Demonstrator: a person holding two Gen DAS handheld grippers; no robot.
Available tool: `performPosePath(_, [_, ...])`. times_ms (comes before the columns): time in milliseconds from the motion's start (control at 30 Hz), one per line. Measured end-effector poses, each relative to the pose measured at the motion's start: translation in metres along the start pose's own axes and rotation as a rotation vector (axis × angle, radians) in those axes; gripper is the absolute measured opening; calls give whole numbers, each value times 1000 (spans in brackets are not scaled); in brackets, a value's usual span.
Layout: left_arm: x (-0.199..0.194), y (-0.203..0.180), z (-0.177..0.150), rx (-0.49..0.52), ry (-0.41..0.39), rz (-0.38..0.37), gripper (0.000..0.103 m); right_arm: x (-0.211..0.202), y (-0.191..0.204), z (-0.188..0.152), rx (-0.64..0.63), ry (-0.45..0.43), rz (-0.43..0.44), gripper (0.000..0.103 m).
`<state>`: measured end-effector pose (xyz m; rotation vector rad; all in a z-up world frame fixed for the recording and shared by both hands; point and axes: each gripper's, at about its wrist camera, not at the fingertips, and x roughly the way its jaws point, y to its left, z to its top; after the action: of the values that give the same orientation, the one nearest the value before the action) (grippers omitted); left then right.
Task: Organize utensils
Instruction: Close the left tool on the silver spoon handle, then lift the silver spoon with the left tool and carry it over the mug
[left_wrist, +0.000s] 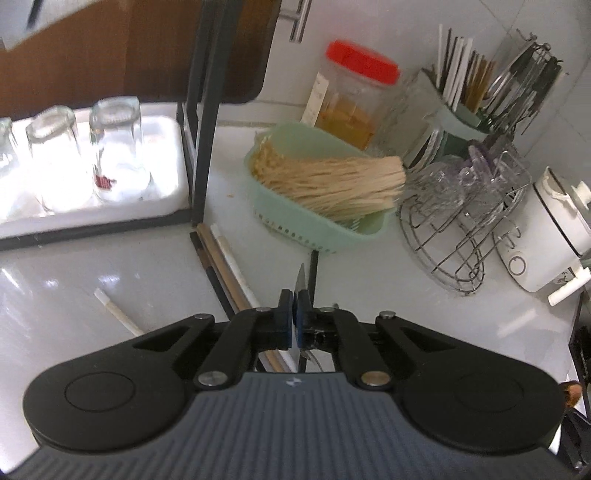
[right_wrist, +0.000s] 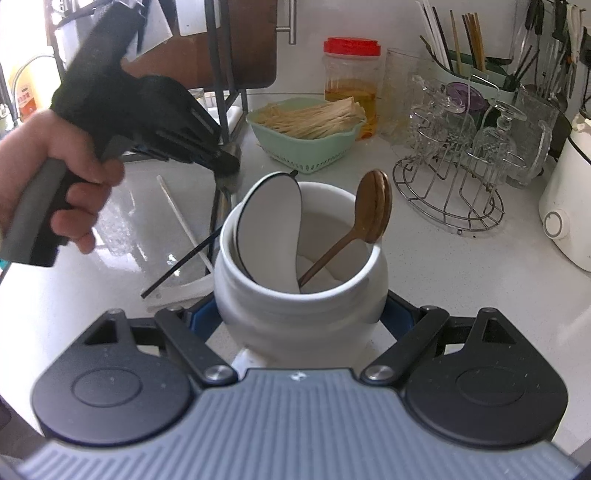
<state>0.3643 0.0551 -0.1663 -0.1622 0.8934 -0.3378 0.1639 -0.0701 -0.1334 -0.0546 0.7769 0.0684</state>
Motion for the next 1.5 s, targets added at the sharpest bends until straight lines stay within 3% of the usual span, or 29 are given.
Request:
performPosePath(500, [-49, -28, -4, 93, -82, 34, 3, 2, 8, 0, 58, -21, -61, 91])
performPosePath(833, [-74, -34, 2, 103, -142, 61, 2, 5, 13, 2, 83, -31, -85, 91])
performPosePath(1500, [-116, -62, 19, 169, -173, 45, 2, 8, 15, 3, 75, -53, -81, 91])
